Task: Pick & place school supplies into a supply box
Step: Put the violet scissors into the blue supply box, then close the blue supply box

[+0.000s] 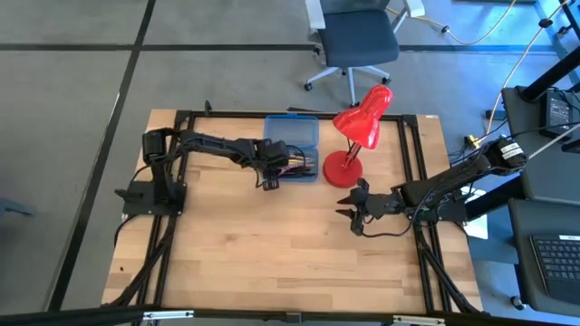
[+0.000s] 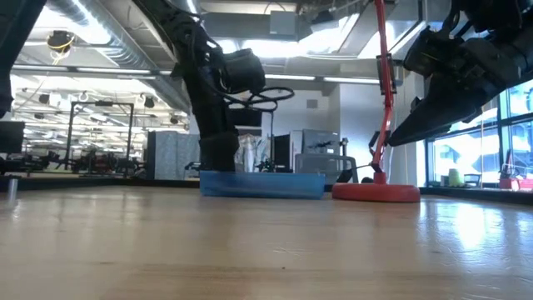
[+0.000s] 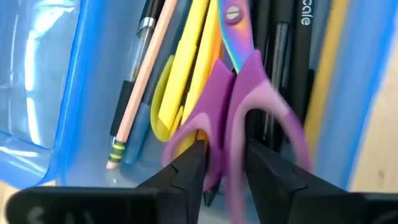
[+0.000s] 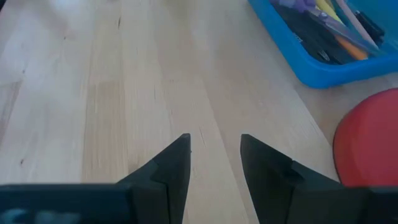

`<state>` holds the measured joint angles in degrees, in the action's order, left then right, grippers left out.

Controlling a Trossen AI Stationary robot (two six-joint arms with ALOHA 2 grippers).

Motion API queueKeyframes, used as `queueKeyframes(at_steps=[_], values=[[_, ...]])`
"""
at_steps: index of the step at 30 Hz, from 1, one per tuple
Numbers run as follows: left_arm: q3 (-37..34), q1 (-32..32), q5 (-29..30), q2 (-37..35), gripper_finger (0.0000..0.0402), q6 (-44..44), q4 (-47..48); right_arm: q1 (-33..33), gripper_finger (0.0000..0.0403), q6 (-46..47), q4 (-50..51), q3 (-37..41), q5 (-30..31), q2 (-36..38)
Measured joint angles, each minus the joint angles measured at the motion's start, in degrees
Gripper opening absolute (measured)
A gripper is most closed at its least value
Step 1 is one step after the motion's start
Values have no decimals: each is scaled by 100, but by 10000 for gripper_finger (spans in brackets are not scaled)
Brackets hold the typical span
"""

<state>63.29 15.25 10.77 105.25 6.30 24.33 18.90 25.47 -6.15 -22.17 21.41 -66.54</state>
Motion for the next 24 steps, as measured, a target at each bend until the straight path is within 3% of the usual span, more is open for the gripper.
queueKeyframes(at_steps=[9,18,24], values=[[-2,-32,3,-488,144,-17,-24,0,145,69,39,-2,0,-2],[-2,-221,-1177,-706,131,-74,27,-2,145,118,46,-2,0,-2],[-2,-455,-860,-706,116,37,34,-2,145,127,46,-2,0,-2]])
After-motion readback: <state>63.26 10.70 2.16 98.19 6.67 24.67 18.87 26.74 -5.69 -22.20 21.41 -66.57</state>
